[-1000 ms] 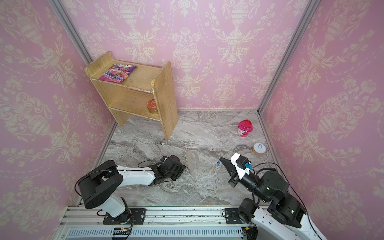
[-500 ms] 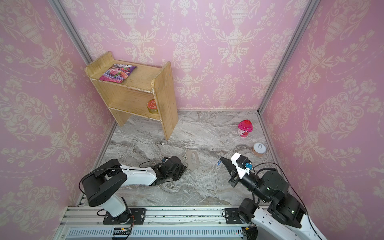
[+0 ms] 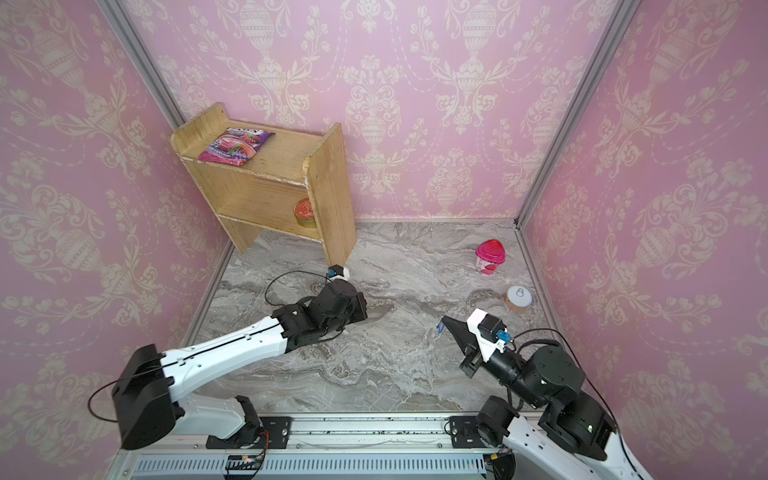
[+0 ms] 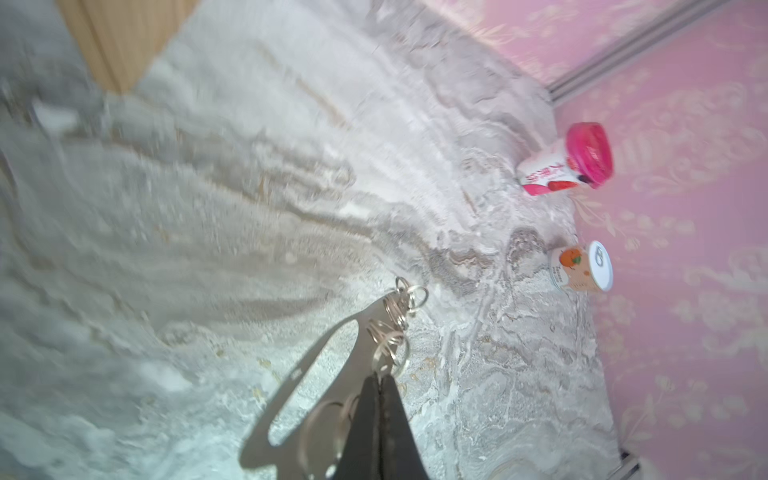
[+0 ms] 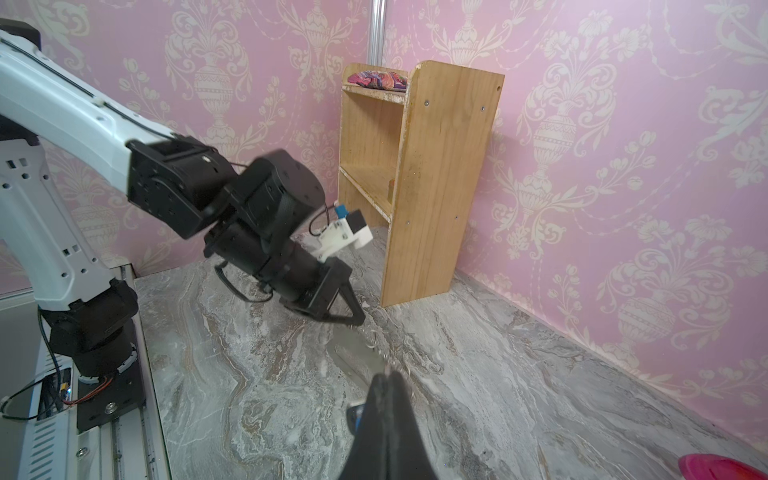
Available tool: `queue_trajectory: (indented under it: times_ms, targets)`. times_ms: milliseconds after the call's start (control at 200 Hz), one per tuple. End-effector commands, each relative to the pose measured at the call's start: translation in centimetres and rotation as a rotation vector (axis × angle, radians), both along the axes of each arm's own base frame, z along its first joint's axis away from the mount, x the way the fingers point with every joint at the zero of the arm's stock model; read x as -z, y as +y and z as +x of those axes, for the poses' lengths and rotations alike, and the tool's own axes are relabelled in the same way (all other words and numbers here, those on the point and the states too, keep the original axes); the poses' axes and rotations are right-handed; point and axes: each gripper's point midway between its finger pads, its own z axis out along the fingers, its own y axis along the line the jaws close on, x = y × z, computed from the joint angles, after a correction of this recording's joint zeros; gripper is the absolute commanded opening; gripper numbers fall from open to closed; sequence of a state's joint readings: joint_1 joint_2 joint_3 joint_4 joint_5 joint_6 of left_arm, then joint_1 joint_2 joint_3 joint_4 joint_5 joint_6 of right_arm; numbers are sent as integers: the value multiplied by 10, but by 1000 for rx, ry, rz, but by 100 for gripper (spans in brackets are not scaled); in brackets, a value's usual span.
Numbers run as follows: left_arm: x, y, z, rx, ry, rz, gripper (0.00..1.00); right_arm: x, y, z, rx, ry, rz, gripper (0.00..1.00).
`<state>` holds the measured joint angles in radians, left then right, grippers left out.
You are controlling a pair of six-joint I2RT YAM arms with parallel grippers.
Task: Put the keys on the keyring
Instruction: 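Lift the metal key plate by its ring with the left gripper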
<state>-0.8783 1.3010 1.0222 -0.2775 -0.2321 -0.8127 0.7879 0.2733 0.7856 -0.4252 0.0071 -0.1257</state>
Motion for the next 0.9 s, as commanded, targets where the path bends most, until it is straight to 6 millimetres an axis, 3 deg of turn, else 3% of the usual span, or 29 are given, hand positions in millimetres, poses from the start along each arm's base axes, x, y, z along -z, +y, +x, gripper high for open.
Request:
queue_trajectory:
  times_ms: [0, 105, 260, 420, 640, 736, 896]
  targets:
    - [-31, 34, -7, 228, -273, 415, 0, -6, 11, -1, -47, 6, 28, 0]
    - [-70, 16, -24, 429, -492, 385, 0, -8, 23, 1, -91, 20, 36, 0]
    - [-103, -8, -56, 675, -716, 322, 0, -12, 42, 2, -168, 22, 46, 0]
    - [-141, -18, -90, 807, -958, 203, 0, -23, 63, -5, -284, 7, 22, 0]
    - [-195, -22, -123, 888, -1163, 28, 0, -40, 75, -14, -373, -28, -22, 0]
    - [-205, -25, -132, 922, -1202, -28, 0, -42, 77, -17, -396, -35, -26, 0]
    - [-202, -30, -139, 971, -1235, -55, 0, -45, 78, -18, -404, -59, -12, 0]
